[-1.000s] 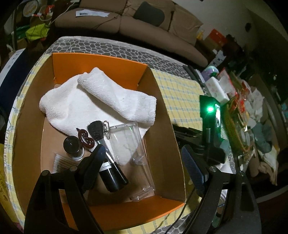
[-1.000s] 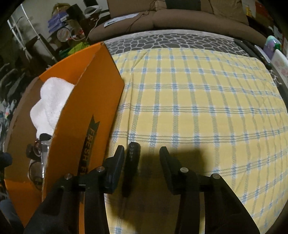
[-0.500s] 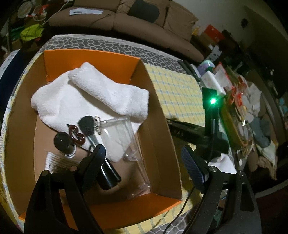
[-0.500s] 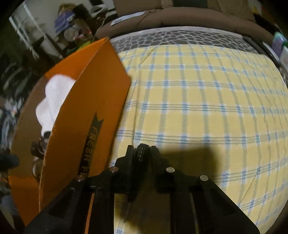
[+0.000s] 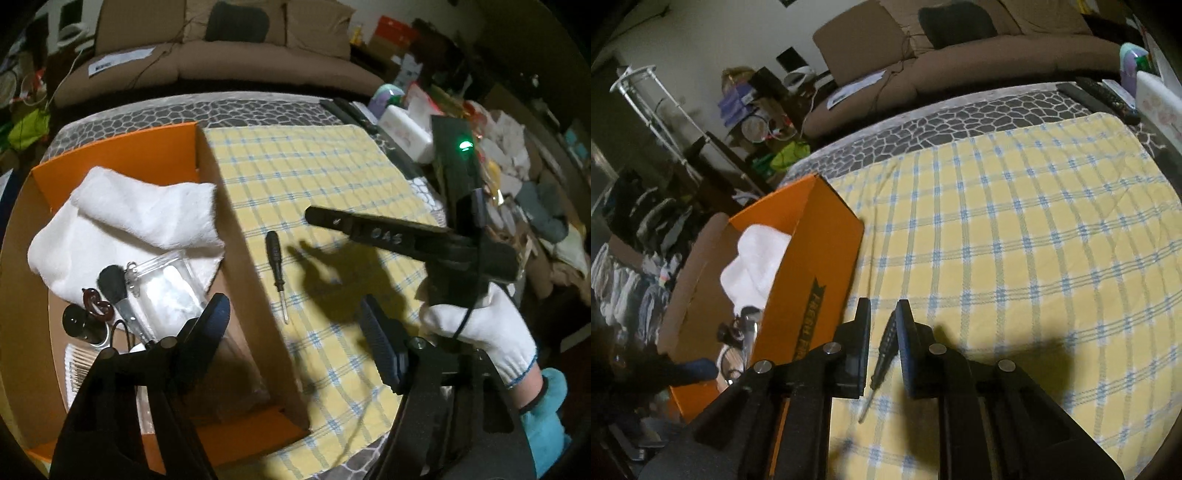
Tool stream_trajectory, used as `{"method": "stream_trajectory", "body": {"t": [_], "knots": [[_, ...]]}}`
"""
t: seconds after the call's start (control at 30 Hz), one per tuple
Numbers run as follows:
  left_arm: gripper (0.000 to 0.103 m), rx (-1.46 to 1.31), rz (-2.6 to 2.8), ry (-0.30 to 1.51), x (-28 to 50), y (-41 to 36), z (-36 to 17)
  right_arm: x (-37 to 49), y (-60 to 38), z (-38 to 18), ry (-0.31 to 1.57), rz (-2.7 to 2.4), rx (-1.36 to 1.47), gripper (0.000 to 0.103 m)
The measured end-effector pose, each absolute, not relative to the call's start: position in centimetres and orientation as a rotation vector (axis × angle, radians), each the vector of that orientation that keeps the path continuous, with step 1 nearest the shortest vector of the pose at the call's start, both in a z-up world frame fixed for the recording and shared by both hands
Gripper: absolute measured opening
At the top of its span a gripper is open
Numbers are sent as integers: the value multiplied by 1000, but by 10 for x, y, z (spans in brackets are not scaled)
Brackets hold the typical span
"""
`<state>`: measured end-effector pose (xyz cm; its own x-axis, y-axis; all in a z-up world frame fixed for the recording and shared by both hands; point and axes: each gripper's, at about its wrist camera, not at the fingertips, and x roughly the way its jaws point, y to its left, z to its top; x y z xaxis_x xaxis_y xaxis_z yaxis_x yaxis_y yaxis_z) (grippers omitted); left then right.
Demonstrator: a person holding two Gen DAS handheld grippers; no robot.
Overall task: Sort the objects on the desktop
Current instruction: 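Grasp the screwdriver handle with the right tool and lift it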
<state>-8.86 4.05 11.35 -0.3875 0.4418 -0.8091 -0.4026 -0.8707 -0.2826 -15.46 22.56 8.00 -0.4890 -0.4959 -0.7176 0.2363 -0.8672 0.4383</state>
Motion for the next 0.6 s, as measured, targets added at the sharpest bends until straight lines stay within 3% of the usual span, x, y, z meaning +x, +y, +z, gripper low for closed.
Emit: {"method": "stream_trajectory", "body": {"t": [0.1, 0.2, 0.6], "knots": [[68, -1346, 2267, -83, -87, 38, 115, -155, 221, 71, -387, -2344, 1310, 16], [70, -1374, 2262, -118, -88, 30, 112, -159, 211, 62, -348, -2346, 1343, 31], [70, -1404, 2263, -134, -94, 10, 102, -180, 176, 28, -177, -2418, 1476, 31]]}}
